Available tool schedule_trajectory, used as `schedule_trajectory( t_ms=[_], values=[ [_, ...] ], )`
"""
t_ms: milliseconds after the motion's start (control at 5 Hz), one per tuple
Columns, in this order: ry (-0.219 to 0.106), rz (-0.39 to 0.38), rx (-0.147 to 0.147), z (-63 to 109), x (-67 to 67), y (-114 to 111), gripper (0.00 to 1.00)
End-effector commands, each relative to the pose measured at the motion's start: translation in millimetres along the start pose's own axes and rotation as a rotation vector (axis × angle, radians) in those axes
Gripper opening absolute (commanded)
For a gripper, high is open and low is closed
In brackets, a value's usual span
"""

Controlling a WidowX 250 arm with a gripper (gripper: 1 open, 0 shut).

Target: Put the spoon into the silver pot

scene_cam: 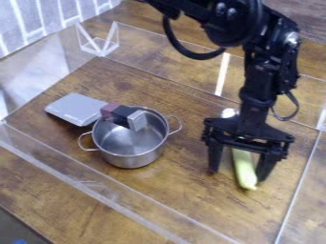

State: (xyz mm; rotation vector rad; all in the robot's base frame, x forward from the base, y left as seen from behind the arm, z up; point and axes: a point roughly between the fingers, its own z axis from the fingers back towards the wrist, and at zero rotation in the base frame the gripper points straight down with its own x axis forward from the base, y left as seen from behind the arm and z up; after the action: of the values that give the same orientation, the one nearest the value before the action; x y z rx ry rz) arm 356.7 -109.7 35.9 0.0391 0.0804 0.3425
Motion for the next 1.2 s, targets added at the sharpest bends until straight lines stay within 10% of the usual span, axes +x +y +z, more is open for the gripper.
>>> schedule_trajectory(
  t_ms=[0, 200, 400, 1000],
  values=[
    [-0.081, 0.069, -0.056, 43.5, 1.6, 7, 1.0],
    [-0.079, 0.1, -0.06, 45.8, -2.2, 8, 1.0],
    [-0.074, 0.135, -0.061, 43.9, -8.2, -3, 0.0],
    [-0.127, 0.302, -0.137, 99.3, -11.6, 32, 0.0]
  ],
)
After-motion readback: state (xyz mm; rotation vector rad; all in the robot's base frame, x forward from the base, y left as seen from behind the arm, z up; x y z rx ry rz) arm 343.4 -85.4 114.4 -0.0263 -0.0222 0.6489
